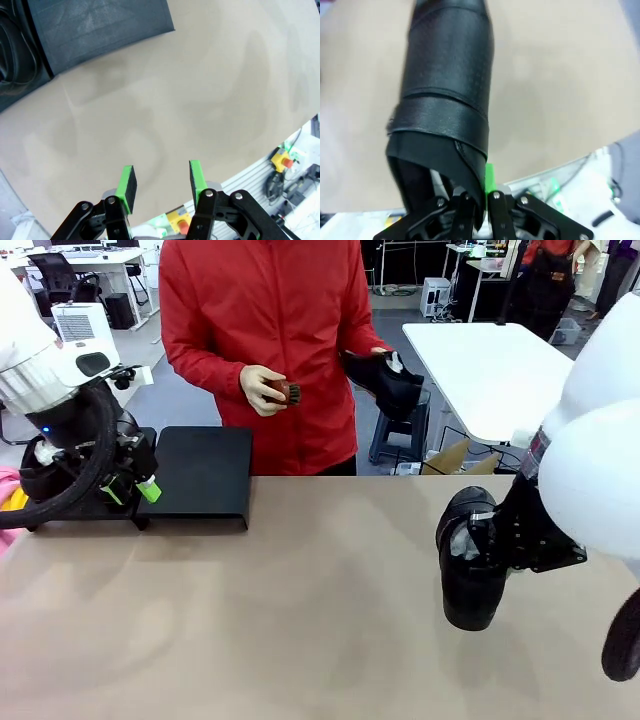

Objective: Organize the shoes by placing them on the stand.
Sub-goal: Pick up one Shoe and place it in the middle of the table.

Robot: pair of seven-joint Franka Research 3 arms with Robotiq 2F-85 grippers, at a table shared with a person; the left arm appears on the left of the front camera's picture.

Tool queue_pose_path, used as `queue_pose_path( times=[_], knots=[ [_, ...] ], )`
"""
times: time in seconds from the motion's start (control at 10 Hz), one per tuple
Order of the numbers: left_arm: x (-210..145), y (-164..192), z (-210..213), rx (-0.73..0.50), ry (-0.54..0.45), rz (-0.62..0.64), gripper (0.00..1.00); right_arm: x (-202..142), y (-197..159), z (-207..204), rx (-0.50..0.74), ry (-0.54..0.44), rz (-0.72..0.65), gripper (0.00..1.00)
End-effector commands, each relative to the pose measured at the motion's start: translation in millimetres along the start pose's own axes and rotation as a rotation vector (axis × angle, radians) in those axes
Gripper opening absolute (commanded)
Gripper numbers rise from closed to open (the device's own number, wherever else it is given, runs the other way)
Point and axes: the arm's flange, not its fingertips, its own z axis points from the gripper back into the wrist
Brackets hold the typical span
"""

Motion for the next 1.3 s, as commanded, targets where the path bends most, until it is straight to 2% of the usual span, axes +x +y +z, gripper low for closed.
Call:
queue_pose_path(
  times=[0.0,0.2,0.3,0.4,0.6,0.7,1.0,1.1,1.2],
  knots=[
    [-0.9,0.3,1.3,-0.018,-0.010,-0.003,0.57,31.6,-17.3,-3.7,0.066,0.020,0.041,0.00],
    [-0.9,0.3,1.3,-0.018,-0.010,-0.003,0.57,31.6,-17.3,-3.7,0.066,0.020,0.041,0.00],
    [-0.9,0.3,1.3,-0.018,-0.010,-0.003,0.57,19.0,-12.6,-3.2,0.029,0.023,0.013,0.00],
    [-0.9,0.3,1.3,-0.018,-0.010,-0.003,0.57,-7.2,4.9,6.8,-0.001,-0.023,-0.006,0.00],
    [-0.9,0.3,1.3,-0.018,-0.010,-0.003,0.57,-61.5,31.1,29.7,0.043,-0.090,0.049,0.00],
    [-0.9,0.3,1.3,-0.018,-0.010,-0.003,0.57,-77.5,42.7,31.5,0.066,-0.110,0.088,0.00],
    [-0.9,0.3,1.3,-0.018,-0.010,-0.003,0.57,-70.3,99.8,1.4,0.090,-0.089,0.201,0.00],
    [-0.9,0.3,1.3,-0.018,-0.010,-0.003,0.57,-61.1,126.2,-15.4,0.101,-0.072,0.331,0.00],
    [-0.9,0.3,1.3,-0.018,-0.010,-0.003,0.57,-53.4,146.0,-30.4,0.104,-0.074,0.398,0.00]
  ],
)
